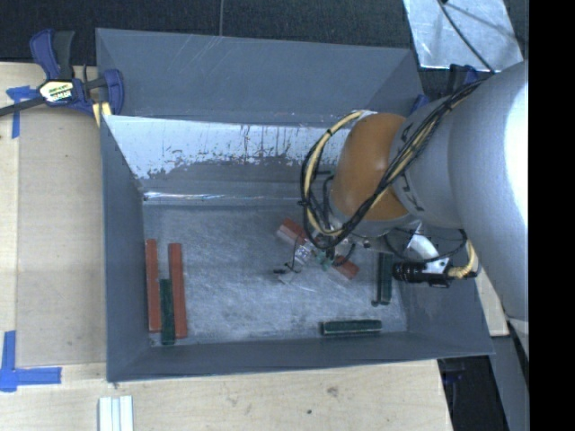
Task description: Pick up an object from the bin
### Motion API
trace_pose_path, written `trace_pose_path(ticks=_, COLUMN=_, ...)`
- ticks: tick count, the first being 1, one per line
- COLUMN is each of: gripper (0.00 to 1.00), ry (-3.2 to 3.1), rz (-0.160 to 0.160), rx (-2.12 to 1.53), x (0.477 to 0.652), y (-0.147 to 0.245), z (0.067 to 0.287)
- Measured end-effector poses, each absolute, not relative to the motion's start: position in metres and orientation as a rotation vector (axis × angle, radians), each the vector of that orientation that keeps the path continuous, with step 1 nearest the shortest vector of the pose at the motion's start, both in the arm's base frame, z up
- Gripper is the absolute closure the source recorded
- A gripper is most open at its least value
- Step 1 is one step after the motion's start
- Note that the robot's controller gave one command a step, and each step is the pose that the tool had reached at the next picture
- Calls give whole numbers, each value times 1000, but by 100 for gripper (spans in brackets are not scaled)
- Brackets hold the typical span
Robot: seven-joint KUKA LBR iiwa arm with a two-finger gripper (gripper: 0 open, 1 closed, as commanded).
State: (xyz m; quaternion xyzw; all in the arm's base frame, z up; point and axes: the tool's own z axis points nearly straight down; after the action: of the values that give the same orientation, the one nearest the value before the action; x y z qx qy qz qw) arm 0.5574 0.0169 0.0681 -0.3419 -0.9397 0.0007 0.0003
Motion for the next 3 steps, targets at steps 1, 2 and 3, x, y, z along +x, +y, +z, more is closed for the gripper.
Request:
trace_pose_path(ticks=1, gripper=0, ry=-2821, rz=-1, rx=-1391, x=571, y=18, z=70)
trace_pose_path(ticks=2, gripper=100, ry=-2827, rz=-2, rx=-1392, x=573, y=18, z=72)
trace_pose_path(ticks=3, gripper=100, ry=-2824, rz=-2, rx=-1386, x=574, y=16, z=100)
